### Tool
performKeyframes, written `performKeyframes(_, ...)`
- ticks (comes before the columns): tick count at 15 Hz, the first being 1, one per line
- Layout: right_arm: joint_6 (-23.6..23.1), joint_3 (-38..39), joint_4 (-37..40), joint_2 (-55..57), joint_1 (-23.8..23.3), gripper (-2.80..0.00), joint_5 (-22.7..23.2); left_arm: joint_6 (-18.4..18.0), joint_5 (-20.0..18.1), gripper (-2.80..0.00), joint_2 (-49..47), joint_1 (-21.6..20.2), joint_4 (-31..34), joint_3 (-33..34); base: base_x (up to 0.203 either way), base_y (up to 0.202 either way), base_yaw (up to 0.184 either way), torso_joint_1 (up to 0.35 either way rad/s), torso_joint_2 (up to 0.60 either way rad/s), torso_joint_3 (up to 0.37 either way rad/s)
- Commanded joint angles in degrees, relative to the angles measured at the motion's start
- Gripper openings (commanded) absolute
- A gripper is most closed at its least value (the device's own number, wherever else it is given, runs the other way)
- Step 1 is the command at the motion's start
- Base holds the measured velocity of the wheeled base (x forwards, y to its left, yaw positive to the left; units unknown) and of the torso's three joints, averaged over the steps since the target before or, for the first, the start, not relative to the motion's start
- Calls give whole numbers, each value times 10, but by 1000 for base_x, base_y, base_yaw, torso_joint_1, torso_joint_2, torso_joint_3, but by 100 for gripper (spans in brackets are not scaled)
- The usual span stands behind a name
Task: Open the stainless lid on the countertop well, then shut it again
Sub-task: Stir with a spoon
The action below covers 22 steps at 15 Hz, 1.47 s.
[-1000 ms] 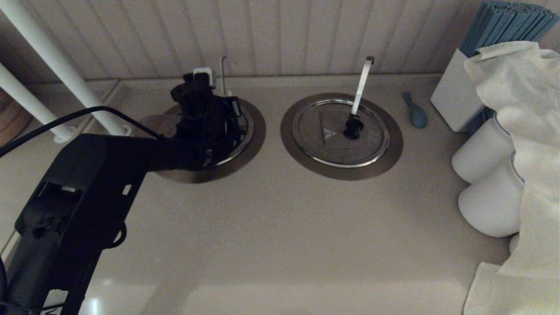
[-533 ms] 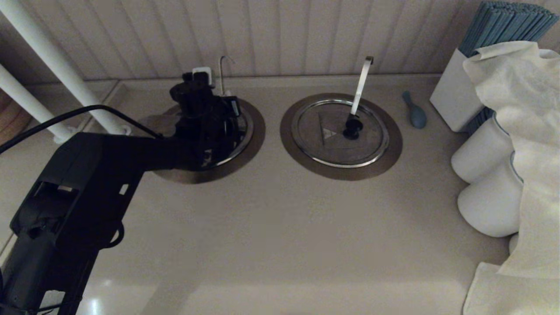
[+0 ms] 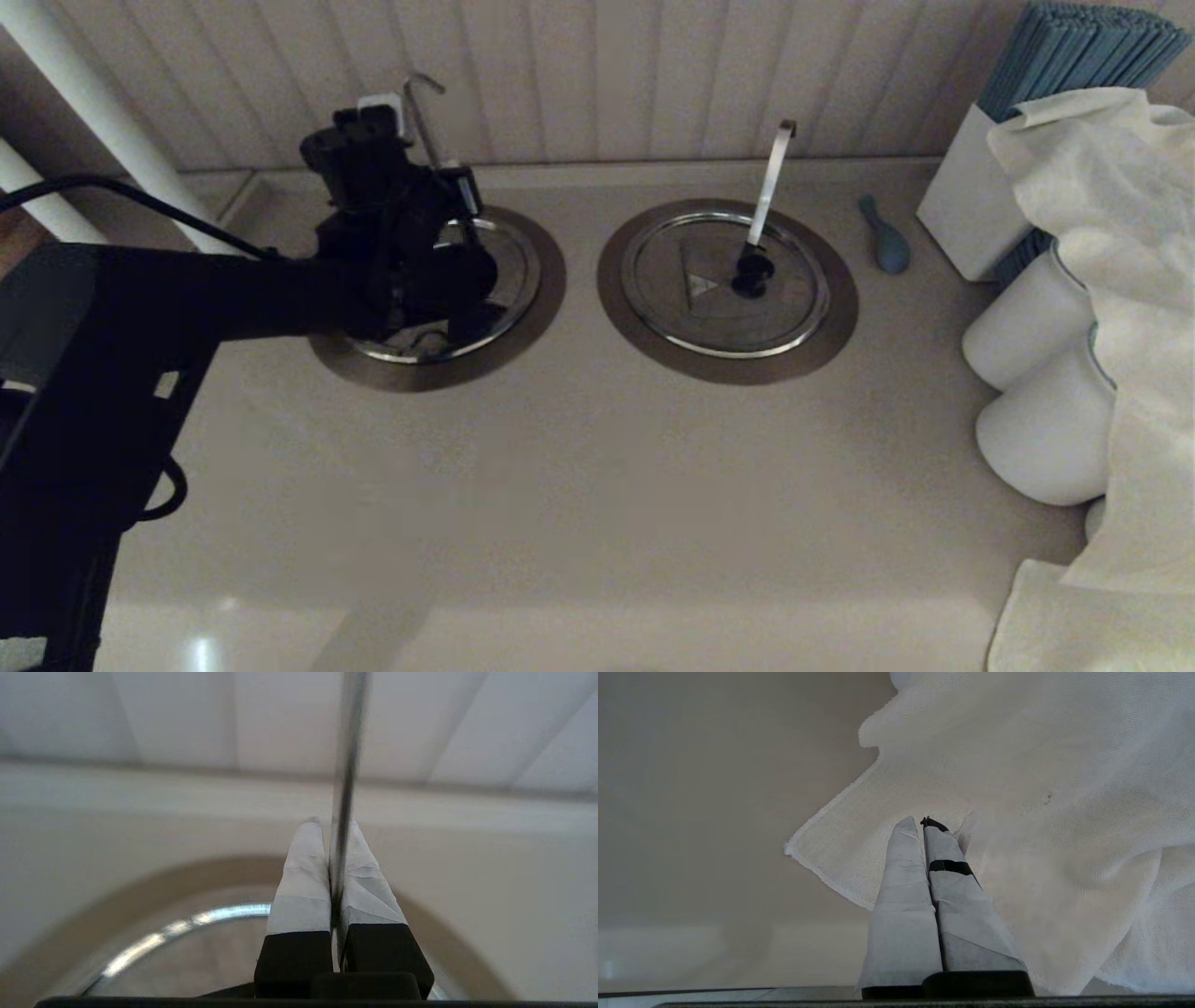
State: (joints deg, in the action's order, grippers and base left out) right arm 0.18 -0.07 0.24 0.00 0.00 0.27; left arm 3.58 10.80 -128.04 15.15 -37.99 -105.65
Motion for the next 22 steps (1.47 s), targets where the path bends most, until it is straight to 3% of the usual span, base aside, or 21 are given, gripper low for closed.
performKeyframes(1,0,0,0,1,0,-280,0,7,1,-280,31,0,1,4,0,0,0,0,0,0)
performKeyframes(13,0,1,0,1,0,-280,0,38,-1,-280,112,0,58,16,0,0,0,0,0,0)
performKeyframes(22,0,0,1,1,0,-280,0,34,-1,-280,121,-19,71,5,0,0,0,0,0,0)
